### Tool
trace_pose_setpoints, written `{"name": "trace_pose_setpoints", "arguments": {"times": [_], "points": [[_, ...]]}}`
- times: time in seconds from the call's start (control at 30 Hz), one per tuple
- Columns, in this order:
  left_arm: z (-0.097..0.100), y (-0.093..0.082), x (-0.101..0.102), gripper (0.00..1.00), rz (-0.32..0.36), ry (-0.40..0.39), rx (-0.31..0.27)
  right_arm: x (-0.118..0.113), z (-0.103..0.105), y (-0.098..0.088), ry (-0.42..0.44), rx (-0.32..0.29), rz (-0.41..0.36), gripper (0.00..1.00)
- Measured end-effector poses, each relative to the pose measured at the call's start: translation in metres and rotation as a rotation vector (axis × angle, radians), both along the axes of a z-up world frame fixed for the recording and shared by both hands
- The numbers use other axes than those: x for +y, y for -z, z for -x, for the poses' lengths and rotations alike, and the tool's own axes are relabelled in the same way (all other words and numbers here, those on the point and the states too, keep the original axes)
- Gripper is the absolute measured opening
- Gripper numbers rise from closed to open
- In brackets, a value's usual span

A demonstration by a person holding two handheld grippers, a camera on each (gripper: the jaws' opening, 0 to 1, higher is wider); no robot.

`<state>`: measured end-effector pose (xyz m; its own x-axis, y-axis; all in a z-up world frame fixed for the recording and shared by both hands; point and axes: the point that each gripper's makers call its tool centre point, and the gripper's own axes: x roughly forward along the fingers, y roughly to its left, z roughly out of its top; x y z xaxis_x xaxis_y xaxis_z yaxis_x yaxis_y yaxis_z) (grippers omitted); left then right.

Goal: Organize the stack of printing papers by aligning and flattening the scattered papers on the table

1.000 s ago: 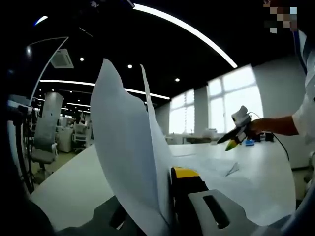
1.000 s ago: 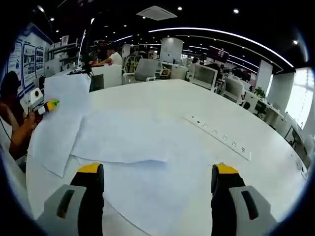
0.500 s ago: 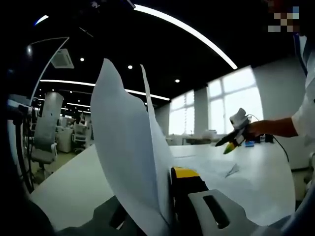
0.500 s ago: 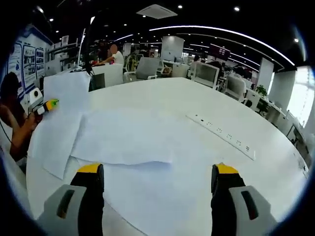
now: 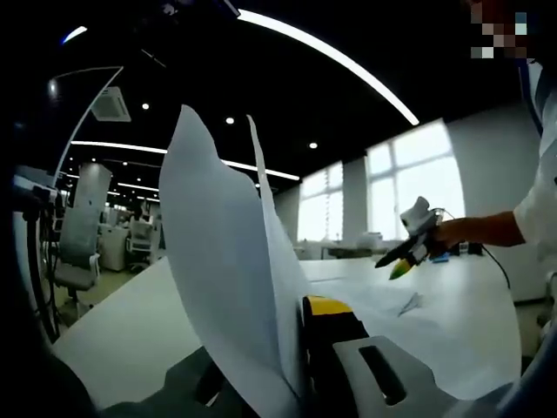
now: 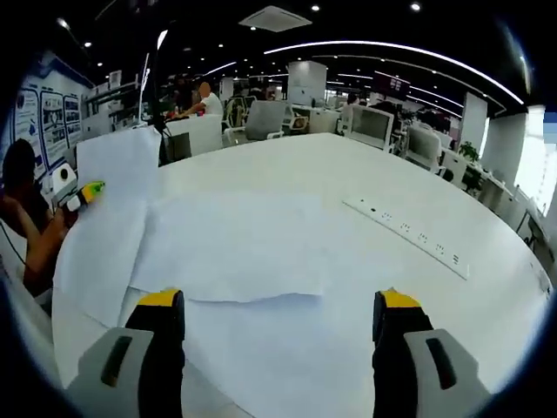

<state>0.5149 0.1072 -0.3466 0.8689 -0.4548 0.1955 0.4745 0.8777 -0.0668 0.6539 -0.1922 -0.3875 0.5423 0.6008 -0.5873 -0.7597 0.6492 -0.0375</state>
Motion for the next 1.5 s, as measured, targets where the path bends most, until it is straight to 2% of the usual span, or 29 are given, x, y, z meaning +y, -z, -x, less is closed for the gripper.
{"name": "trace_pose_setpoints", "arguments": {"times": [0.3,0.8,1.03,1.5], "points": [[0.001,-0.001,0.0,0.09,0.009,0.005,-0.005,0.006,-0.001,0.003,0.001,0.01,0.005,0.84],[0.001,-0.002,-0.001,0.09,0.019,0.012,-0.007,0.023,-0.01,0.017,0.002,0.045,0.015,0.84],[0.001,-0.002,-0.001,0.09,0.023,0.014,-0.007,0.026,-0.015,0.02,0.015,0.059,-0.004,0.85],[0.001,-0.003,0.0,0.09,0.027,0.016,-0.008,0.031,-0.02,0.036,0.028,0.077,0.031,0.85]]}}
